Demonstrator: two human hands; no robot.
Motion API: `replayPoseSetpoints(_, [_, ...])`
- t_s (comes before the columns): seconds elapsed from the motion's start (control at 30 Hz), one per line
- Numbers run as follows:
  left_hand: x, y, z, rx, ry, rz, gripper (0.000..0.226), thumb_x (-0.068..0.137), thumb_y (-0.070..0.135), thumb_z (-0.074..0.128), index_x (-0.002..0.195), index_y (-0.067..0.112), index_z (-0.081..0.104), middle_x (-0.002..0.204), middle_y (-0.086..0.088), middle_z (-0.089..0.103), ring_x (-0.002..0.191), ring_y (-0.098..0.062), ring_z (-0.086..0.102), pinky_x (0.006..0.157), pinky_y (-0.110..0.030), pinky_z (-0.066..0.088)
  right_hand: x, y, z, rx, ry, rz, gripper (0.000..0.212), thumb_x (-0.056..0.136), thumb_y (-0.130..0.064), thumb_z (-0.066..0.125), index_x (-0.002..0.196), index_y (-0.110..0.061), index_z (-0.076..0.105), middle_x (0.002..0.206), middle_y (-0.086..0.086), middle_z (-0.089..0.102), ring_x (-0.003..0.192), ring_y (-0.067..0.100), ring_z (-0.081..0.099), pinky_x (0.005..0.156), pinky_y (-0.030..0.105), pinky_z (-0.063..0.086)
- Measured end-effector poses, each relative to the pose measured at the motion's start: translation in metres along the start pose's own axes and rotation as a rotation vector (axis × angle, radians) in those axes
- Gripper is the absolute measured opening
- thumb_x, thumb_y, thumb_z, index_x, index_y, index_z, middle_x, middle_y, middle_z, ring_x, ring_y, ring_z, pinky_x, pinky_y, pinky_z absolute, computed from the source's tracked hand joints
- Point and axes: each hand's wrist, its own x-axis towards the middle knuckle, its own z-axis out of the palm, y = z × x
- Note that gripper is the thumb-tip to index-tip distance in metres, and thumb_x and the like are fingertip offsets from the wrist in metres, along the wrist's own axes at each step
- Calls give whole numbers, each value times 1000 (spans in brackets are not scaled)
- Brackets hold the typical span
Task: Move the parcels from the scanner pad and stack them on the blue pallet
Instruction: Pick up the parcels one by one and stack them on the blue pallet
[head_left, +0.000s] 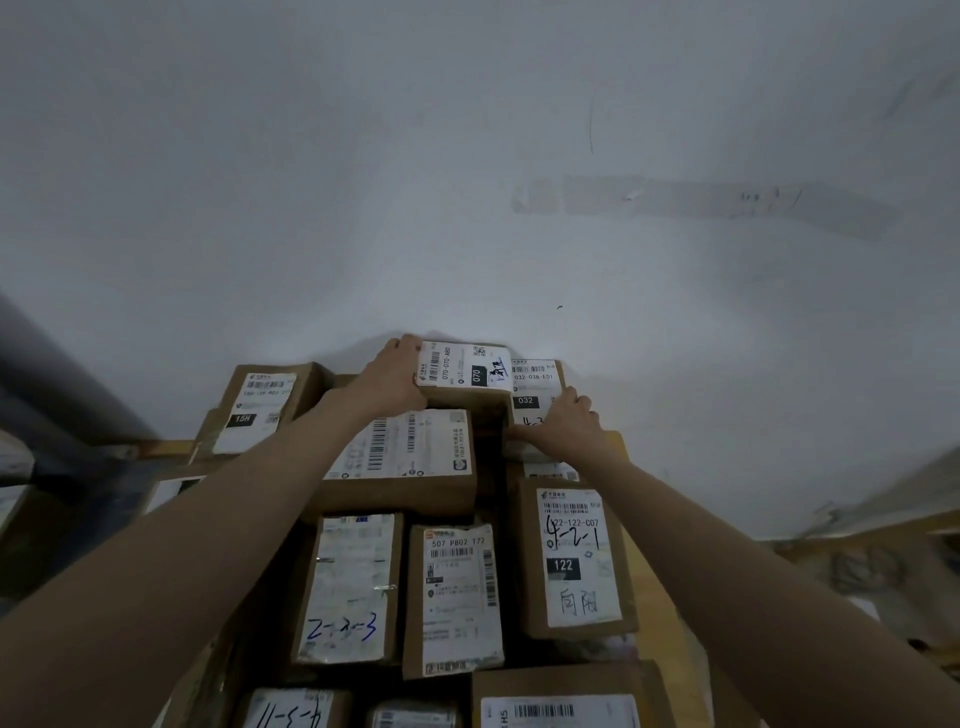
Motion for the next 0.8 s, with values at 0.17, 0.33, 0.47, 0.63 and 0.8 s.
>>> replayPoseSetpoints(0.17, [-27, 0, -21, 138, -11, -20, 76, 84, 18, 70, 148, 15, 29, 143, -10, 37, 119, -27, 51, 85, -32, 45, -26, -4, -28, -170, 3, -49, 81, 84, -48, 67, 143, -6, 30, 142, 17, 35, 132, 36, 34, 104, 47, 38])
replayPoseSetpoints(0.33, [-84, 4, -50, 281, -57, -13, 65, 85, 22, 68, 142, 16, 38, 137, -9, 40, 116, -26, 49, 89, -37, 46, -75, -23, -60, -265, -34, -204, 71, 85, -36, 65, 142, -9, 34, 140, 18, 36, 131, 37, 34, 104, 48, 39])
replayPoseSetpoints(0.47, [-145, 1, -62, 354, -110, -28, 60, 83, 23, 71, 137, 14, 45, 133, -9, 44, 116, -25, 50, 94, -36, 46, -126, -42, -74, -358, -93, -334, 66, 82, -27, 69, 139, -10, 40, 137, 17, 40, 128, 36, 38, 101, 47, 44])
replayPoseSetpoints(0.63, [-228, -16, -75, 380, -148, -89, 55, 86, 29, 68, 136, 15, 47, 135, -7, 48, 118, -23, 49, 85, -28, 40, -191, -69, -74, -441, -135, -484, 60, 82, -25, 70, 133, -11, 42, 130, 14, 48, 110, 30, 51, 84, 39, 48])
replayPoseSetpoints(0.8, [-309, -50, -87, 379, -161, -199, 58, 86, 27, 69, 138, 17, 45, 143, -8, 42, 127, -26, 43, 104, -37, 39, -240, -95, -55, -450, -203, -602, 72, 86, -27, 70, 147, -12, 35, 150, 10, 38, 132, 29, 43, 102, 40, 44])
